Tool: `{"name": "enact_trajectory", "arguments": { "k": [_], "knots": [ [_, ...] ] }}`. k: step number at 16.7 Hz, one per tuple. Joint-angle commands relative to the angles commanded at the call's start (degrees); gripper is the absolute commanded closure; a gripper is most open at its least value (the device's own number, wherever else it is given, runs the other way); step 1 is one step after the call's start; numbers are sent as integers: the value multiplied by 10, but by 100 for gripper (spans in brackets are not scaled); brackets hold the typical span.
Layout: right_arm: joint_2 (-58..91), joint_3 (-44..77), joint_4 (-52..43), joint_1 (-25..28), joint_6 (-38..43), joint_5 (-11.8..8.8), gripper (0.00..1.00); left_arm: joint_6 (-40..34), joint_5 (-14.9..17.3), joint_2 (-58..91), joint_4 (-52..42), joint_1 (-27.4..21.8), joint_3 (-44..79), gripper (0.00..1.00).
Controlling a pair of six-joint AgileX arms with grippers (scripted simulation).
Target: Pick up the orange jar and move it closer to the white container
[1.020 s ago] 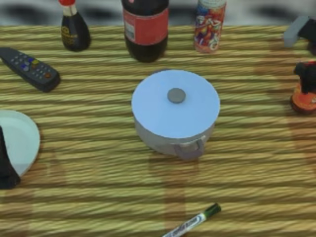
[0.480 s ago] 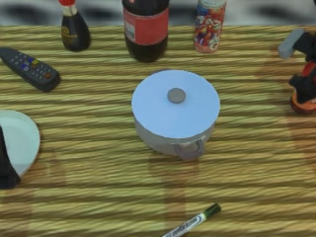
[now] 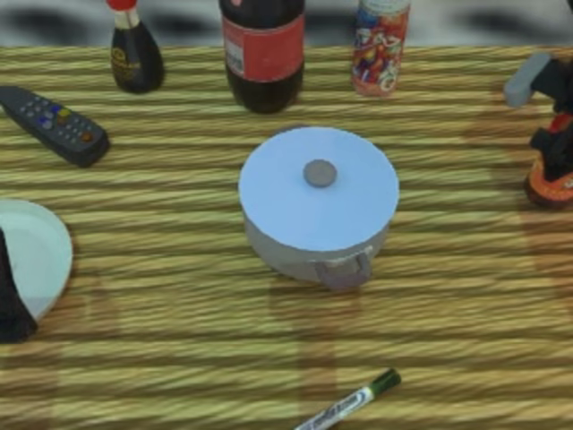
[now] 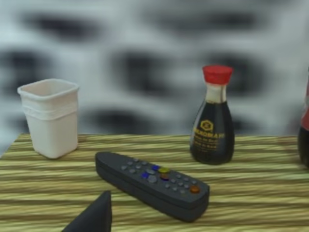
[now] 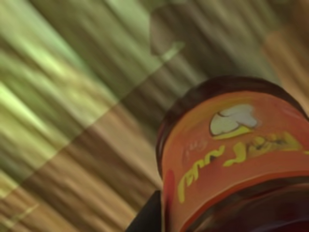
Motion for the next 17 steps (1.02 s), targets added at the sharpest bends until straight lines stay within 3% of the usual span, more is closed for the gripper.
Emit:
{"name": "enact_trajectory", "arguments": {
  "k": [4,5,17],
  "knots": [
    [0,0,0,0,0,0,98,0,0,0,0,0,0,0],
    [0,0,0,0,0,0,100,0,0,0,0,0,0,0],
    [-43,-37,-9,2,1,-1,100,0,0,0,0,0,0,0]
  ]
}}
